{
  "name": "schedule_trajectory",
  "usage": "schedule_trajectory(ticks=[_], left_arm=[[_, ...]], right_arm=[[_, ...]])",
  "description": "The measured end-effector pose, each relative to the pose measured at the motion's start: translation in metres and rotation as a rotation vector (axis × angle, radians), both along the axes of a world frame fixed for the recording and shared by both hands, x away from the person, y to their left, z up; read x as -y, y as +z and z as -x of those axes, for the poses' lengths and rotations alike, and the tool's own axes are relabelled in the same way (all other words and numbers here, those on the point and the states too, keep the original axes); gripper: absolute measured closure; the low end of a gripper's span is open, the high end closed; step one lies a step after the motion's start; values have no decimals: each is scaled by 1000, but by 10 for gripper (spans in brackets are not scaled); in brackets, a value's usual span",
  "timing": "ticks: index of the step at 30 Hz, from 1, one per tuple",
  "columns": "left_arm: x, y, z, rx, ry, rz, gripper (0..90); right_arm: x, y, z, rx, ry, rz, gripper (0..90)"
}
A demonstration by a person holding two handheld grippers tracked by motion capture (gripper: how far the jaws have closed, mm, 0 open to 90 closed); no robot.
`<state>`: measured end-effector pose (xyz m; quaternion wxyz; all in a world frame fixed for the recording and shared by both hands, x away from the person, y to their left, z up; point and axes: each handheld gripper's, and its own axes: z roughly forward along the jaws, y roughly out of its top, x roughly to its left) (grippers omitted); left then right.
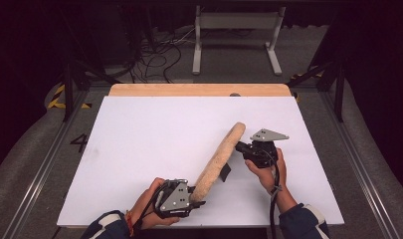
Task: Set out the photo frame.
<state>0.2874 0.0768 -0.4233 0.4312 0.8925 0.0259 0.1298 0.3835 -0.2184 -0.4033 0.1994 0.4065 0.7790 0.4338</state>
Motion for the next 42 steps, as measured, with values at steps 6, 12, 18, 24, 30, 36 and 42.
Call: schedule_trajectory(ticks=[6, 12, 18, 24, 30, 36, 42], left_arm=[[7, 0, 1, -1, -7, 9, 581], [8, -1, 0, -8, -5, 17, 573], [4, -1, 1, -17, -13, 25, 577], [-10, 0, 4, -30, -19, 39, 589], [-4, -1, 3, -32, -15, 43, 622], [3, -2, 6, -29, -26, 40, 626], [8, -3, 6, -37, -30, 45, 626]], right_arm=[[-4, 2, -2, -10, -4, 7, 869], [0, 5, -2, -59, -28, -38, 767], [10, 16, 8, -112, -5, -141, 668], [6, 25, 21, -156, 25, -208, 582], [-3, 30, 24, -205, -8, -248, 458], [-11, 34, 22, -249, -7, -277, 383], [-29, 33, 17, -293, -15, -233, 308]])
